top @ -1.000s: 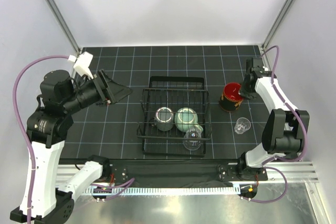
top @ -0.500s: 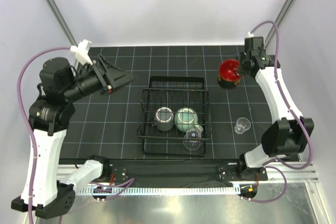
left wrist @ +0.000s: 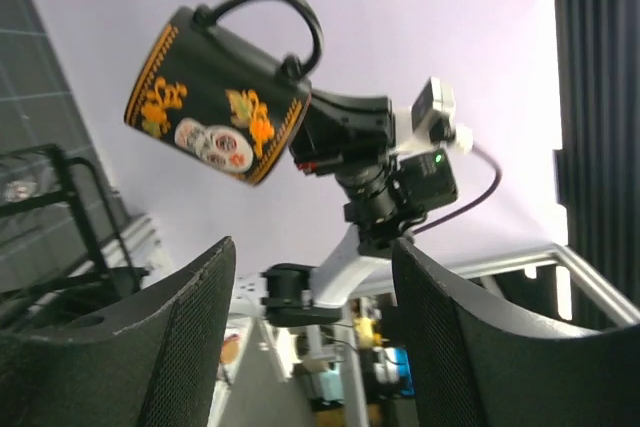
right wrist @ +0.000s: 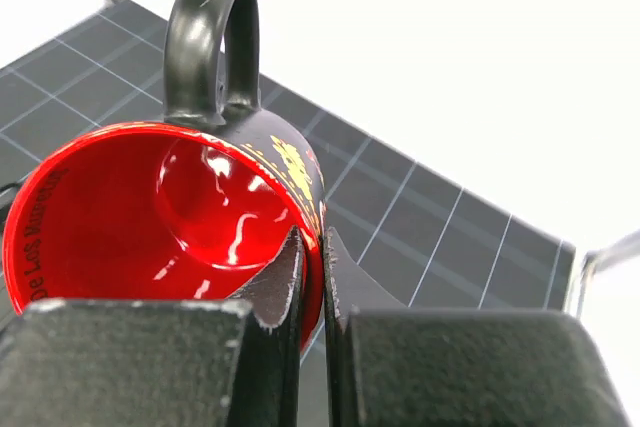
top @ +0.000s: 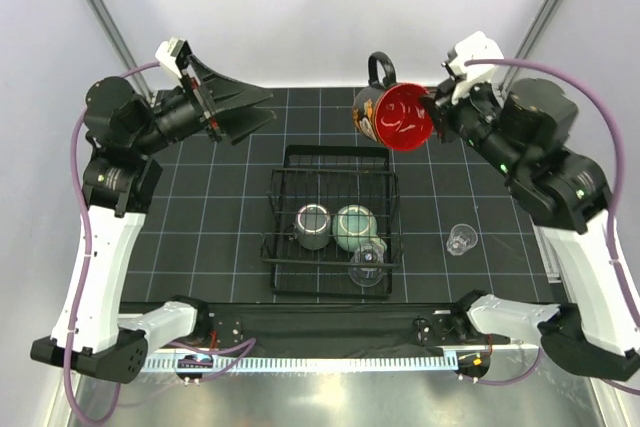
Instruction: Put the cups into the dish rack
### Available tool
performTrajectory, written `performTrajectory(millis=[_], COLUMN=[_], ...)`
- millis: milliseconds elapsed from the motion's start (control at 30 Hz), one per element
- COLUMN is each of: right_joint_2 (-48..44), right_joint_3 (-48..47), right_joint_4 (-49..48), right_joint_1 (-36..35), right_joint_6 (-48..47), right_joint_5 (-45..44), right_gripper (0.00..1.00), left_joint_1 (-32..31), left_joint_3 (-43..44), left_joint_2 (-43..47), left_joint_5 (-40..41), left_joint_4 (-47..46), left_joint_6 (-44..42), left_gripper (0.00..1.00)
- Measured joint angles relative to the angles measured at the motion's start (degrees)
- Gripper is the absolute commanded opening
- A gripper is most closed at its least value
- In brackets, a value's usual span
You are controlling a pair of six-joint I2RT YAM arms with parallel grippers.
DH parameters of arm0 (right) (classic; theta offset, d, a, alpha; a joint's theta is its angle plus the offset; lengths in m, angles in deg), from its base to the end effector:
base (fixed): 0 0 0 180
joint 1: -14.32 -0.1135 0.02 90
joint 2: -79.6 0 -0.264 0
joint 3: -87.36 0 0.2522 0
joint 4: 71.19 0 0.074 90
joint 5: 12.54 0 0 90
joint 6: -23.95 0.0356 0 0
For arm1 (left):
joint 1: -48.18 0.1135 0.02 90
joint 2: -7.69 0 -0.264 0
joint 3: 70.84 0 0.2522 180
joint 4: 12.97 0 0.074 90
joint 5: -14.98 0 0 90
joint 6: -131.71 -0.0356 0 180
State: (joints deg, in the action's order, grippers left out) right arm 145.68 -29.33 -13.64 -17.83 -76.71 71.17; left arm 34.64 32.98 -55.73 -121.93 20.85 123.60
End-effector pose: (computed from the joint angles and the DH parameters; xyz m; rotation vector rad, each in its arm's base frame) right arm 0.1558 0.0933 0.5365 -0.5411 1.6060 0.1881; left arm 0.1802 -0.0701 0.5243 -0.2622 1.8155 -1.8504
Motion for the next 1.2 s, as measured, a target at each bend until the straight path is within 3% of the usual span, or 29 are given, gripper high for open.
performTrajectory(millis=[333,533,667,933,1200], right_joint_2=[-3.0,-5.8,-5.8,-8.3,-12.2], right_joint_3=[-0.3,5.7,5.3,2.5,1.9], right_joint_4=[0.7,-0.9,-1.6,-2.9,-3.5], right_joint_1=[-3.3,-3.7,-3.8,-3.8,-3.8], right_joint_6=[-14.3,-23.1,-25.5,-28.6,-30.2], right_joint_5=[8.6,16.7,21.2,29.3,34.5], right_gripper=[0.04,0.04,0.04,0.04,0.04], left_joint_1=[-1.3,-10.6,-16.0,-18.4,-25.9], left_joint_3=[0.0,0.2,0.2,0.3,1.9], left_joint_2=[-2.7,-4.1,-6.0,-7.0,-9.7], left_joint_5=[-2.2,-1.5,-1.1,-0.2,-0.4], left_joint_4=[-6.9,-8.6,-8.8,-9.2,-9.5], left_joint_6=[20.5,28.7,30.7,32.0,32.2], left_gripper=[0.64,0.59,0.58,0.48,0.44])
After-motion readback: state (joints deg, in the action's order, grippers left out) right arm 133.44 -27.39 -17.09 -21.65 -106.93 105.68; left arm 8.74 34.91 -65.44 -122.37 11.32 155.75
